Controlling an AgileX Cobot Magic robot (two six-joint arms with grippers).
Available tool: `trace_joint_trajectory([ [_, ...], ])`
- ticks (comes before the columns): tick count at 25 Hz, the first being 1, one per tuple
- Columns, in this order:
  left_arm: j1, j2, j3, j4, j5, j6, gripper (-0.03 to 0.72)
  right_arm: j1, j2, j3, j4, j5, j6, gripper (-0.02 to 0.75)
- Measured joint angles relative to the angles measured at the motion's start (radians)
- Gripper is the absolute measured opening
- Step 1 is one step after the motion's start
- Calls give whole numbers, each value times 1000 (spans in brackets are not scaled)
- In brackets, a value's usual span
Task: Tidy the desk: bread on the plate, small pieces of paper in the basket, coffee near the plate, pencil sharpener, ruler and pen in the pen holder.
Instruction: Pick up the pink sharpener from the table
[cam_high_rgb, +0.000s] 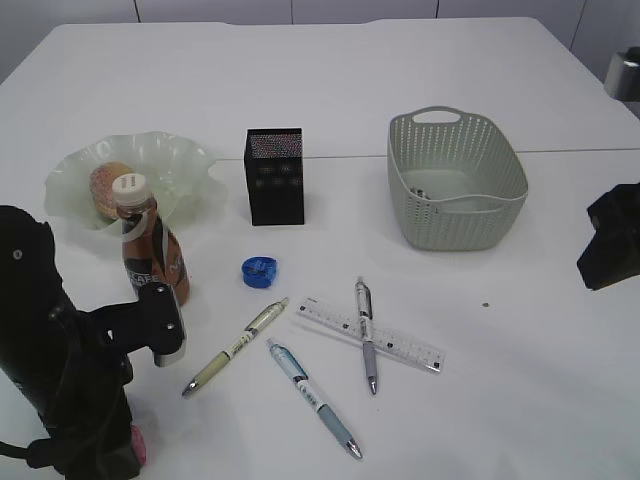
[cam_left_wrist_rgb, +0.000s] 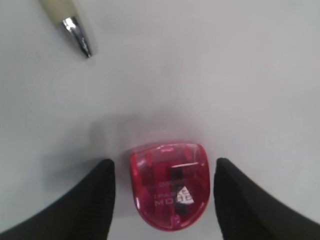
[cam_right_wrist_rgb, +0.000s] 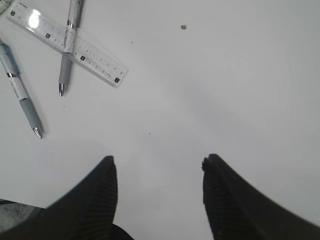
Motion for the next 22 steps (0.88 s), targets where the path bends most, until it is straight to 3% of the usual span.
trace_joint_trajectory([
  [5,0,0,0,0,2,0,355,0,0,1,0,0,-1,405],
  [13,0,0,0,-12,19,0,347,0,0,1,-2,-2,-2,405],
  [22,0,-137,-2,-121,-39,0,347,0,0,1,-4,-2,-2,405],
])
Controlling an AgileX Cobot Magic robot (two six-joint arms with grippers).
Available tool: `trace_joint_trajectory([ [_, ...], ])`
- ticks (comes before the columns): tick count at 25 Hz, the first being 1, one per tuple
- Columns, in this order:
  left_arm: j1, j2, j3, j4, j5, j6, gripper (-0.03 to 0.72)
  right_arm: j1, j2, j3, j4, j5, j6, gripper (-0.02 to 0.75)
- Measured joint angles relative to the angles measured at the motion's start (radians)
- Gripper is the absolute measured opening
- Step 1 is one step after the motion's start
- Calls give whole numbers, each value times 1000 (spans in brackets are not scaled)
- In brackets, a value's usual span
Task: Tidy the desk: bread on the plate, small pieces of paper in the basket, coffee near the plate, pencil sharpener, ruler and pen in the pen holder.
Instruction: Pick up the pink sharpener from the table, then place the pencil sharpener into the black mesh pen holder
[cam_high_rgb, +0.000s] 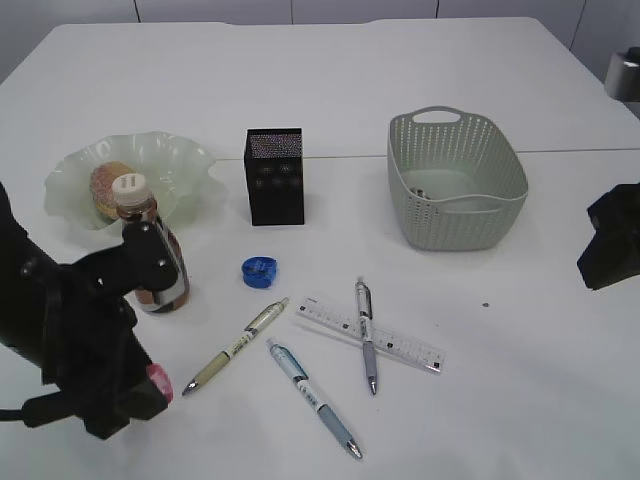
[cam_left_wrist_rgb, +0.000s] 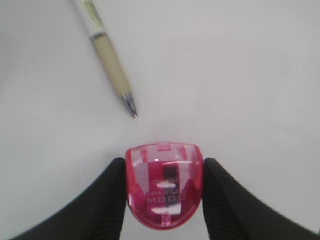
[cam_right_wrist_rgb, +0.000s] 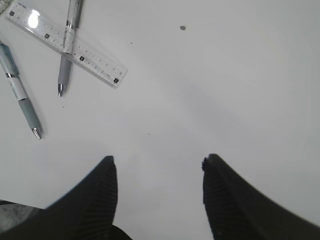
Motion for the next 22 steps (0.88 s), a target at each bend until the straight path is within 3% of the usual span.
trace_joint_trajectory([
  [4,0,-67,0,-70,-129,0,346,0,0,0,0,0,0,405],
  [12,0,-104,-2,-342,-519,0,345,0,0,0,0,0,0,405],
  [22,0,-95,-157,-337,-675,0,345,0,0,0,0,0,0,405],
])
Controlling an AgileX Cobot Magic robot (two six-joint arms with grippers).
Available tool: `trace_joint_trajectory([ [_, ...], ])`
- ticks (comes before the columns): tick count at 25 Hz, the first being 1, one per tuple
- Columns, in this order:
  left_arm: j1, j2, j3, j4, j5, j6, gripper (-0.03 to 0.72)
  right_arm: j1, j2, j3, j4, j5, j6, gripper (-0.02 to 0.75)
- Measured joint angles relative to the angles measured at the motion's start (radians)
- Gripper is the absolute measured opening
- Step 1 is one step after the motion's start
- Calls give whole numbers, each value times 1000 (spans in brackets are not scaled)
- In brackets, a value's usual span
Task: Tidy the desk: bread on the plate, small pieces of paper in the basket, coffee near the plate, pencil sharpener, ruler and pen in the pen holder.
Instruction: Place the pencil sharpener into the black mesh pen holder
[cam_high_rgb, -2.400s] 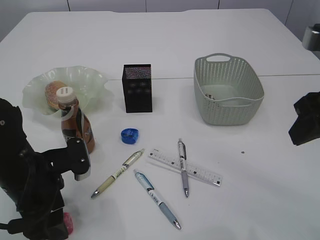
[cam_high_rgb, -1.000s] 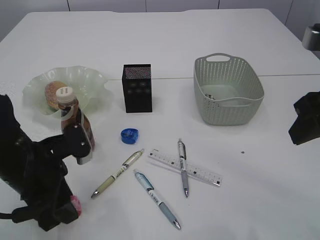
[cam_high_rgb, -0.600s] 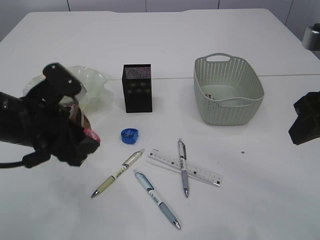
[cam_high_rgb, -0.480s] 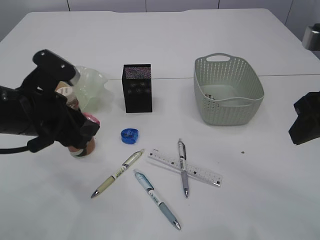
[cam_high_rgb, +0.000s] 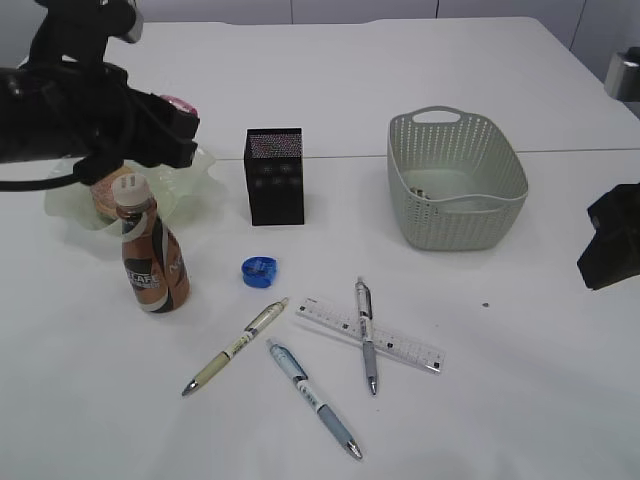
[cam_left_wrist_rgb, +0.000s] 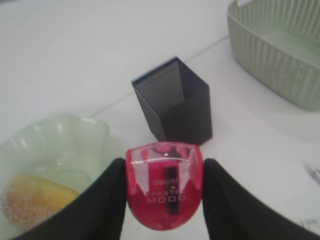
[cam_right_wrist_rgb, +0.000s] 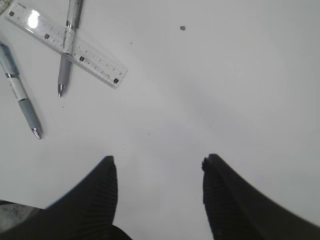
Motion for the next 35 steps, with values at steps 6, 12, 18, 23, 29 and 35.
trace_joint_trajectory([
  [6,0,118,-122,23,-64,0,345,0,0,0,0,0,0,405],
  [12,0,239,-236,27,-125,0,345,0,0,0,0,-2,0,405],
  [18,0,351,-334,30,-136,0,345,0,0,0,0,-2,0,405],
  [23,0,413,-401,30,-130,-17,345,0,0,0,0,-16,0,405],
  [29,-10,469,-448,30,-103,-58,344,0,0,0,0,-25,0,405],
  [35,-35,511,-472,30,-101,-60,344,0,0,0,0,-26,0,405],
])
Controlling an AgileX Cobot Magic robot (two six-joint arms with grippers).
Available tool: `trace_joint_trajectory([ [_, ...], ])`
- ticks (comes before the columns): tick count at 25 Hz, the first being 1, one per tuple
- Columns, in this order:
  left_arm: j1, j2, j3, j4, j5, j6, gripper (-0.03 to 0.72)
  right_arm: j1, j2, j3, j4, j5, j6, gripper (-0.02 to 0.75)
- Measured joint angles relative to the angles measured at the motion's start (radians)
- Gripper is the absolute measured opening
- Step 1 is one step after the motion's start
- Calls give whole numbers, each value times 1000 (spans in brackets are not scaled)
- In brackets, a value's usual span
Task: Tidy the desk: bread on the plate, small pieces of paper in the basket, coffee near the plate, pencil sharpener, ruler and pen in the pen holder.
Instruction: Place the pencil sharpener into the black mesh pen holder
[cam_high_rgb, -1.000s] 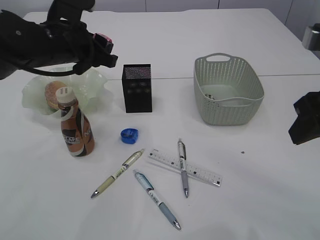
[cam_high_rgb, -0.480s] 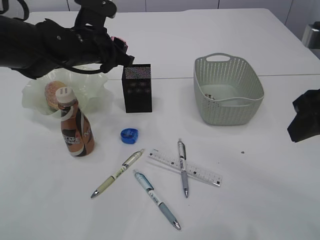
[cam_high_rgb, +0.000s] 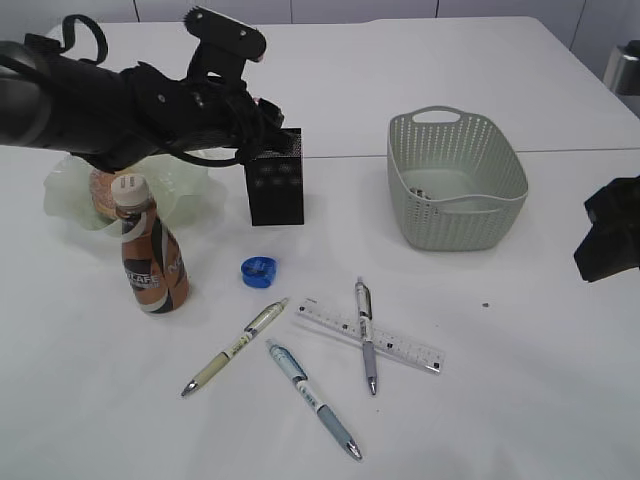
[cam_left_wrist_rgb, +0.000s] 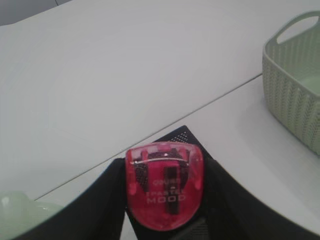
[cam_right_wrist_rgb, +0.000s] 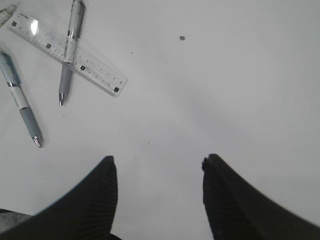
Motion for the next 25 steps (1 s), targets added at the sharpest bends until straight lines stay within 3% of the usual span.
trace_joint_trajectory([
  [8,-2,17,-1,2,-12,-2,356,0,0,0,0,0,0,405],
  [15,-2,17,-1,4,-26,-3,457,0,0,0,0,0,0,405],
  [25,-2,17,-1,4,-35,-3,466,0,0,0,0,0,0,405],
])
